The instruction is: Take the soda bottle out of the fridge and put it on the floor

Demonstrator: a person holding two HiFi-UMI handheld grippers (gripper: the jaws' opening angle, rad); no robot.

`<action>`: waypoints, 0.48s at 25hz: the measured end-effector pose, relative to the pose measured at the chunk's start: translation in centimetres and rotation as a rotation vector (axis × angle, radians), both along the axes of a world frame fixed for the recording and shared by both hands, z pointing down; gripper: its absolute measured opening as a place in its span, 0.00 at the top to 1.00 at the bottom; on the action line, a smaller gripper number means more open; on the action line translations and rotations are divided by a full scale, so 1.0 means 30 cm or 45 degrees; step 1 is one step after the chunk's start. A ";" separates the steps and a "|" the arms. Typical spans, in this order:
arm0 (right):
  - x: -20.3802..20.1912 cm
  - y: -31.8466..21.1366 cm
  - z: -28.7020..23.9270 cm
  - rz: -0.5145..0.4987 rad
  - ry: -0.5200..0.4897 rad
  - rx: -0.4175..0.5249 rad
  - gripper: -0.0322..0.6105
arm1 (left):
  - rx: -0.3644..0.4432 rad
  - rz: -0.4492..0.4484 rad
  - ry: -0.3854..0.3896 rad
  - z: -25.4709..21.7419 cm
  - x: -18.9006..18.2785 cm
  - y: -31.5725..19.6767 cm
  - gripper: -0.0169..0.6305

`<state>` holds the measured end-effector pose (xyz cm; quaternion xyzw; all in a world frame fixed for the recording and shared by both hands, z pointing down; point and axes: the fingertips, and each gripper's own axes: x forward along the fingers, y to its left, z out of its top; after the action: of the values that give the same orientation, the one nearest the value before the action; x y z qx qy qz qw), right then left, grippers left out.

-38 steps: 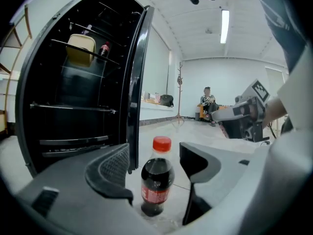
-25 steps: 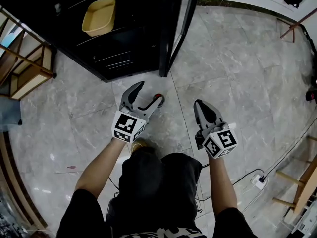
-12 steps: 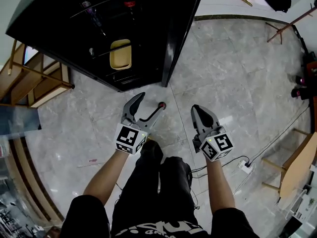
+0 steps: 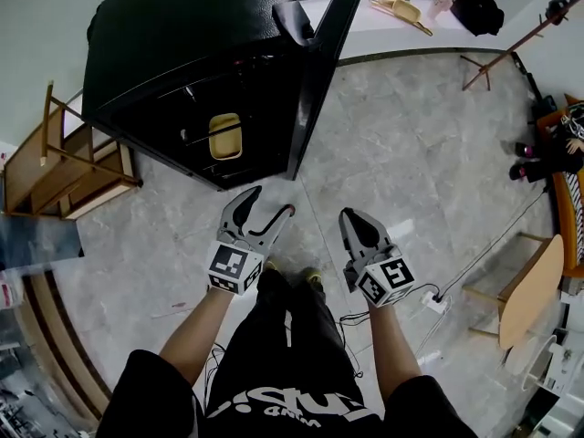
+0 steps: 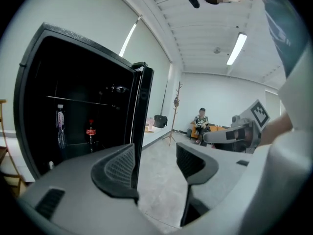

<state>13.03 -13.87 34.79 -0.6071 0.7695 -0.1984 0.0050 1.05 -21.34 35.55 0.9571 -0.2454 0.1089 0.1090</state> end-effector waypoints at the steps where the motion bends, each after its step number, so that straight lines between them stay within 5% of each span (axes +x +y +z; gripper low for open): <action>1: -0.001 0.003 -0.018 0.003 -0.010 -0.002 0.91 | -0.001 -0.007 -0.002 -0.017 0.004 0.001 0.59; 7: -0.019 -0.010 -0.094 -0.041 -0.038 -0.005 0.91 | 0.012 -0.084 -0.005 -0.118 0.034 0.007 0.94; 12: -0.013 -0.022 -0.174 -0.076 -0.040 0.013 0.91 | -0.024 -0.129 0.017 -0.209 0.025 0.023 0.96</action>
<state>12.64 -14.54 29.57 -0.5806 0.7881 -0.2040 0.0144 1.80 -20.67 29.29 0.9431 -0.2919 0.0990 0.1249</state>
